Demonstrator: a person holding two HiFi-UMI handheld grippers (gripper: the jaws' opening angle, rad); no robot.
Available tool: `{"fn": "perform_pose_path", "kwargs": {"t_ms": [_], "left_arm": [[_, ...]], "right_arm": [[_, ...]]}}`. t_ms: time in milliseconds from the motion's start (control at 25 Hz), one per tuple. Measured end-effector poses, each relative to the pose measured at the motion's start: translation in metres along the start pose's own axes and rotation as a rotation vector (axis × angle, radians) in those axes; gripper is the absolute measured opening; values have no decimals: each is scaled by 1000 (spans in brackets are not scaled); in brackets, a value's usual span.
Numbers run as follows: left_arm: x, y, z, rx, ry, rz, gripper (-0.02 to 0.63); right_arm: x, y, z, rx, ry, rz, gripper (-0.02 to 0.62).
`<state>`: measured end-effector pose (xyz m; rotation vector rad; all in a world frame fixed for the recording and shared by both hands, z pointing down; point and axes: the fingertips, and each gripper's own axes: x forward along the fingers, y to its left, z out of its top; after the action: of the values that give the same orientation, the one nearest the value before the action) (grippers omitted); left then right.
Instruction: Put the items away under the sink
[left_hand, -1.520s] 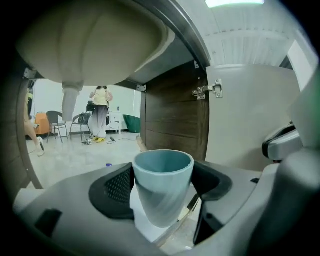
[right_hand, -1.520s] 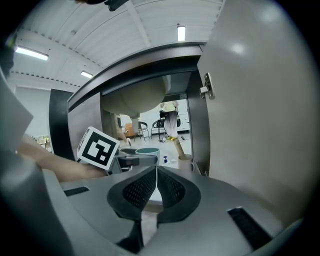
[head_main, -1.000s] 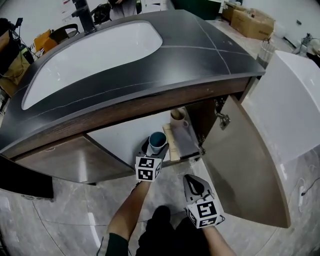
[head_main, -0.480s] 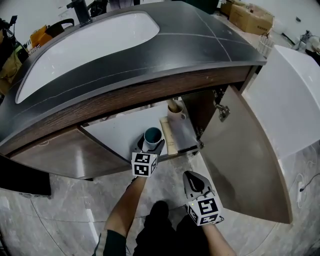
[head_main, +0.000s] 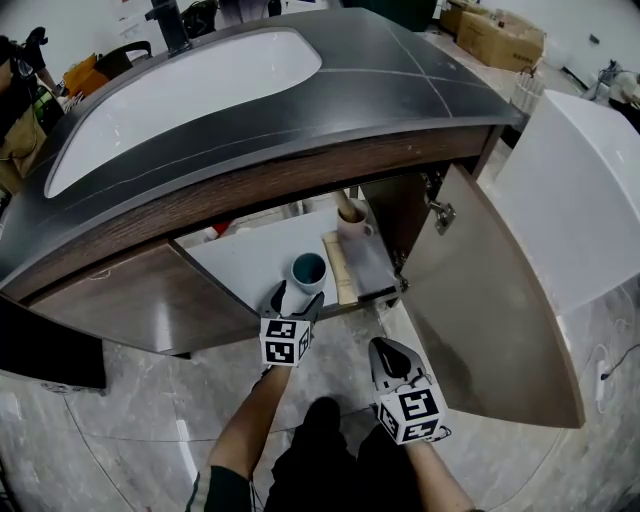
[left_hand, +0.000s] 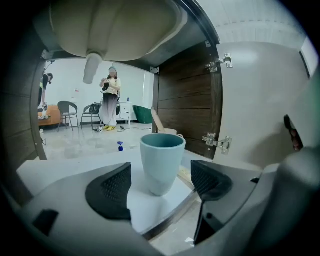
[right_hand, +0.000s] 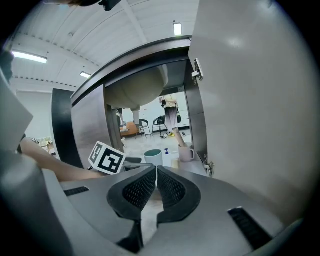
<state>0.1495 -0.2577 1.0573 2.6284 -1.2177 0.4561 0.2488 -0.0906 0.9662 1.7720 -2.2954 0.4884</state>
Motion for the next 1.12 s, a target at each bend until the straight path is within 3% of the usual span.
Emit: {"fn": "perform_pose_path", "kwargs": {"t_ms": [240,280,400,440,720,880,1120], "left_arm": [[-54,-23,18,19,-33,-51,360],[-63,-28,26,30,-45,-63,323],[-90,-40,49,75,-86,-94,58],[-97,-42,56,88,-94,-93,17],[-154,-57,123,125,-104,-91,9],[-198,-71,185,141,-72,-102,9],[-266,-61,300,98,-43,-103,9]], "right_arm": [[-4,15,17,5,-18,24,43],[-5,17,22,5,-25,26,43],[-6,25,40,-1,-42,37,43],[-7,29,46,-4,-49,41,43],[-28,50,122,-11,-66,59,43],[-55,75,181,-31,-11,75,43],[-100,125,303,-56,17,92,43]]}}
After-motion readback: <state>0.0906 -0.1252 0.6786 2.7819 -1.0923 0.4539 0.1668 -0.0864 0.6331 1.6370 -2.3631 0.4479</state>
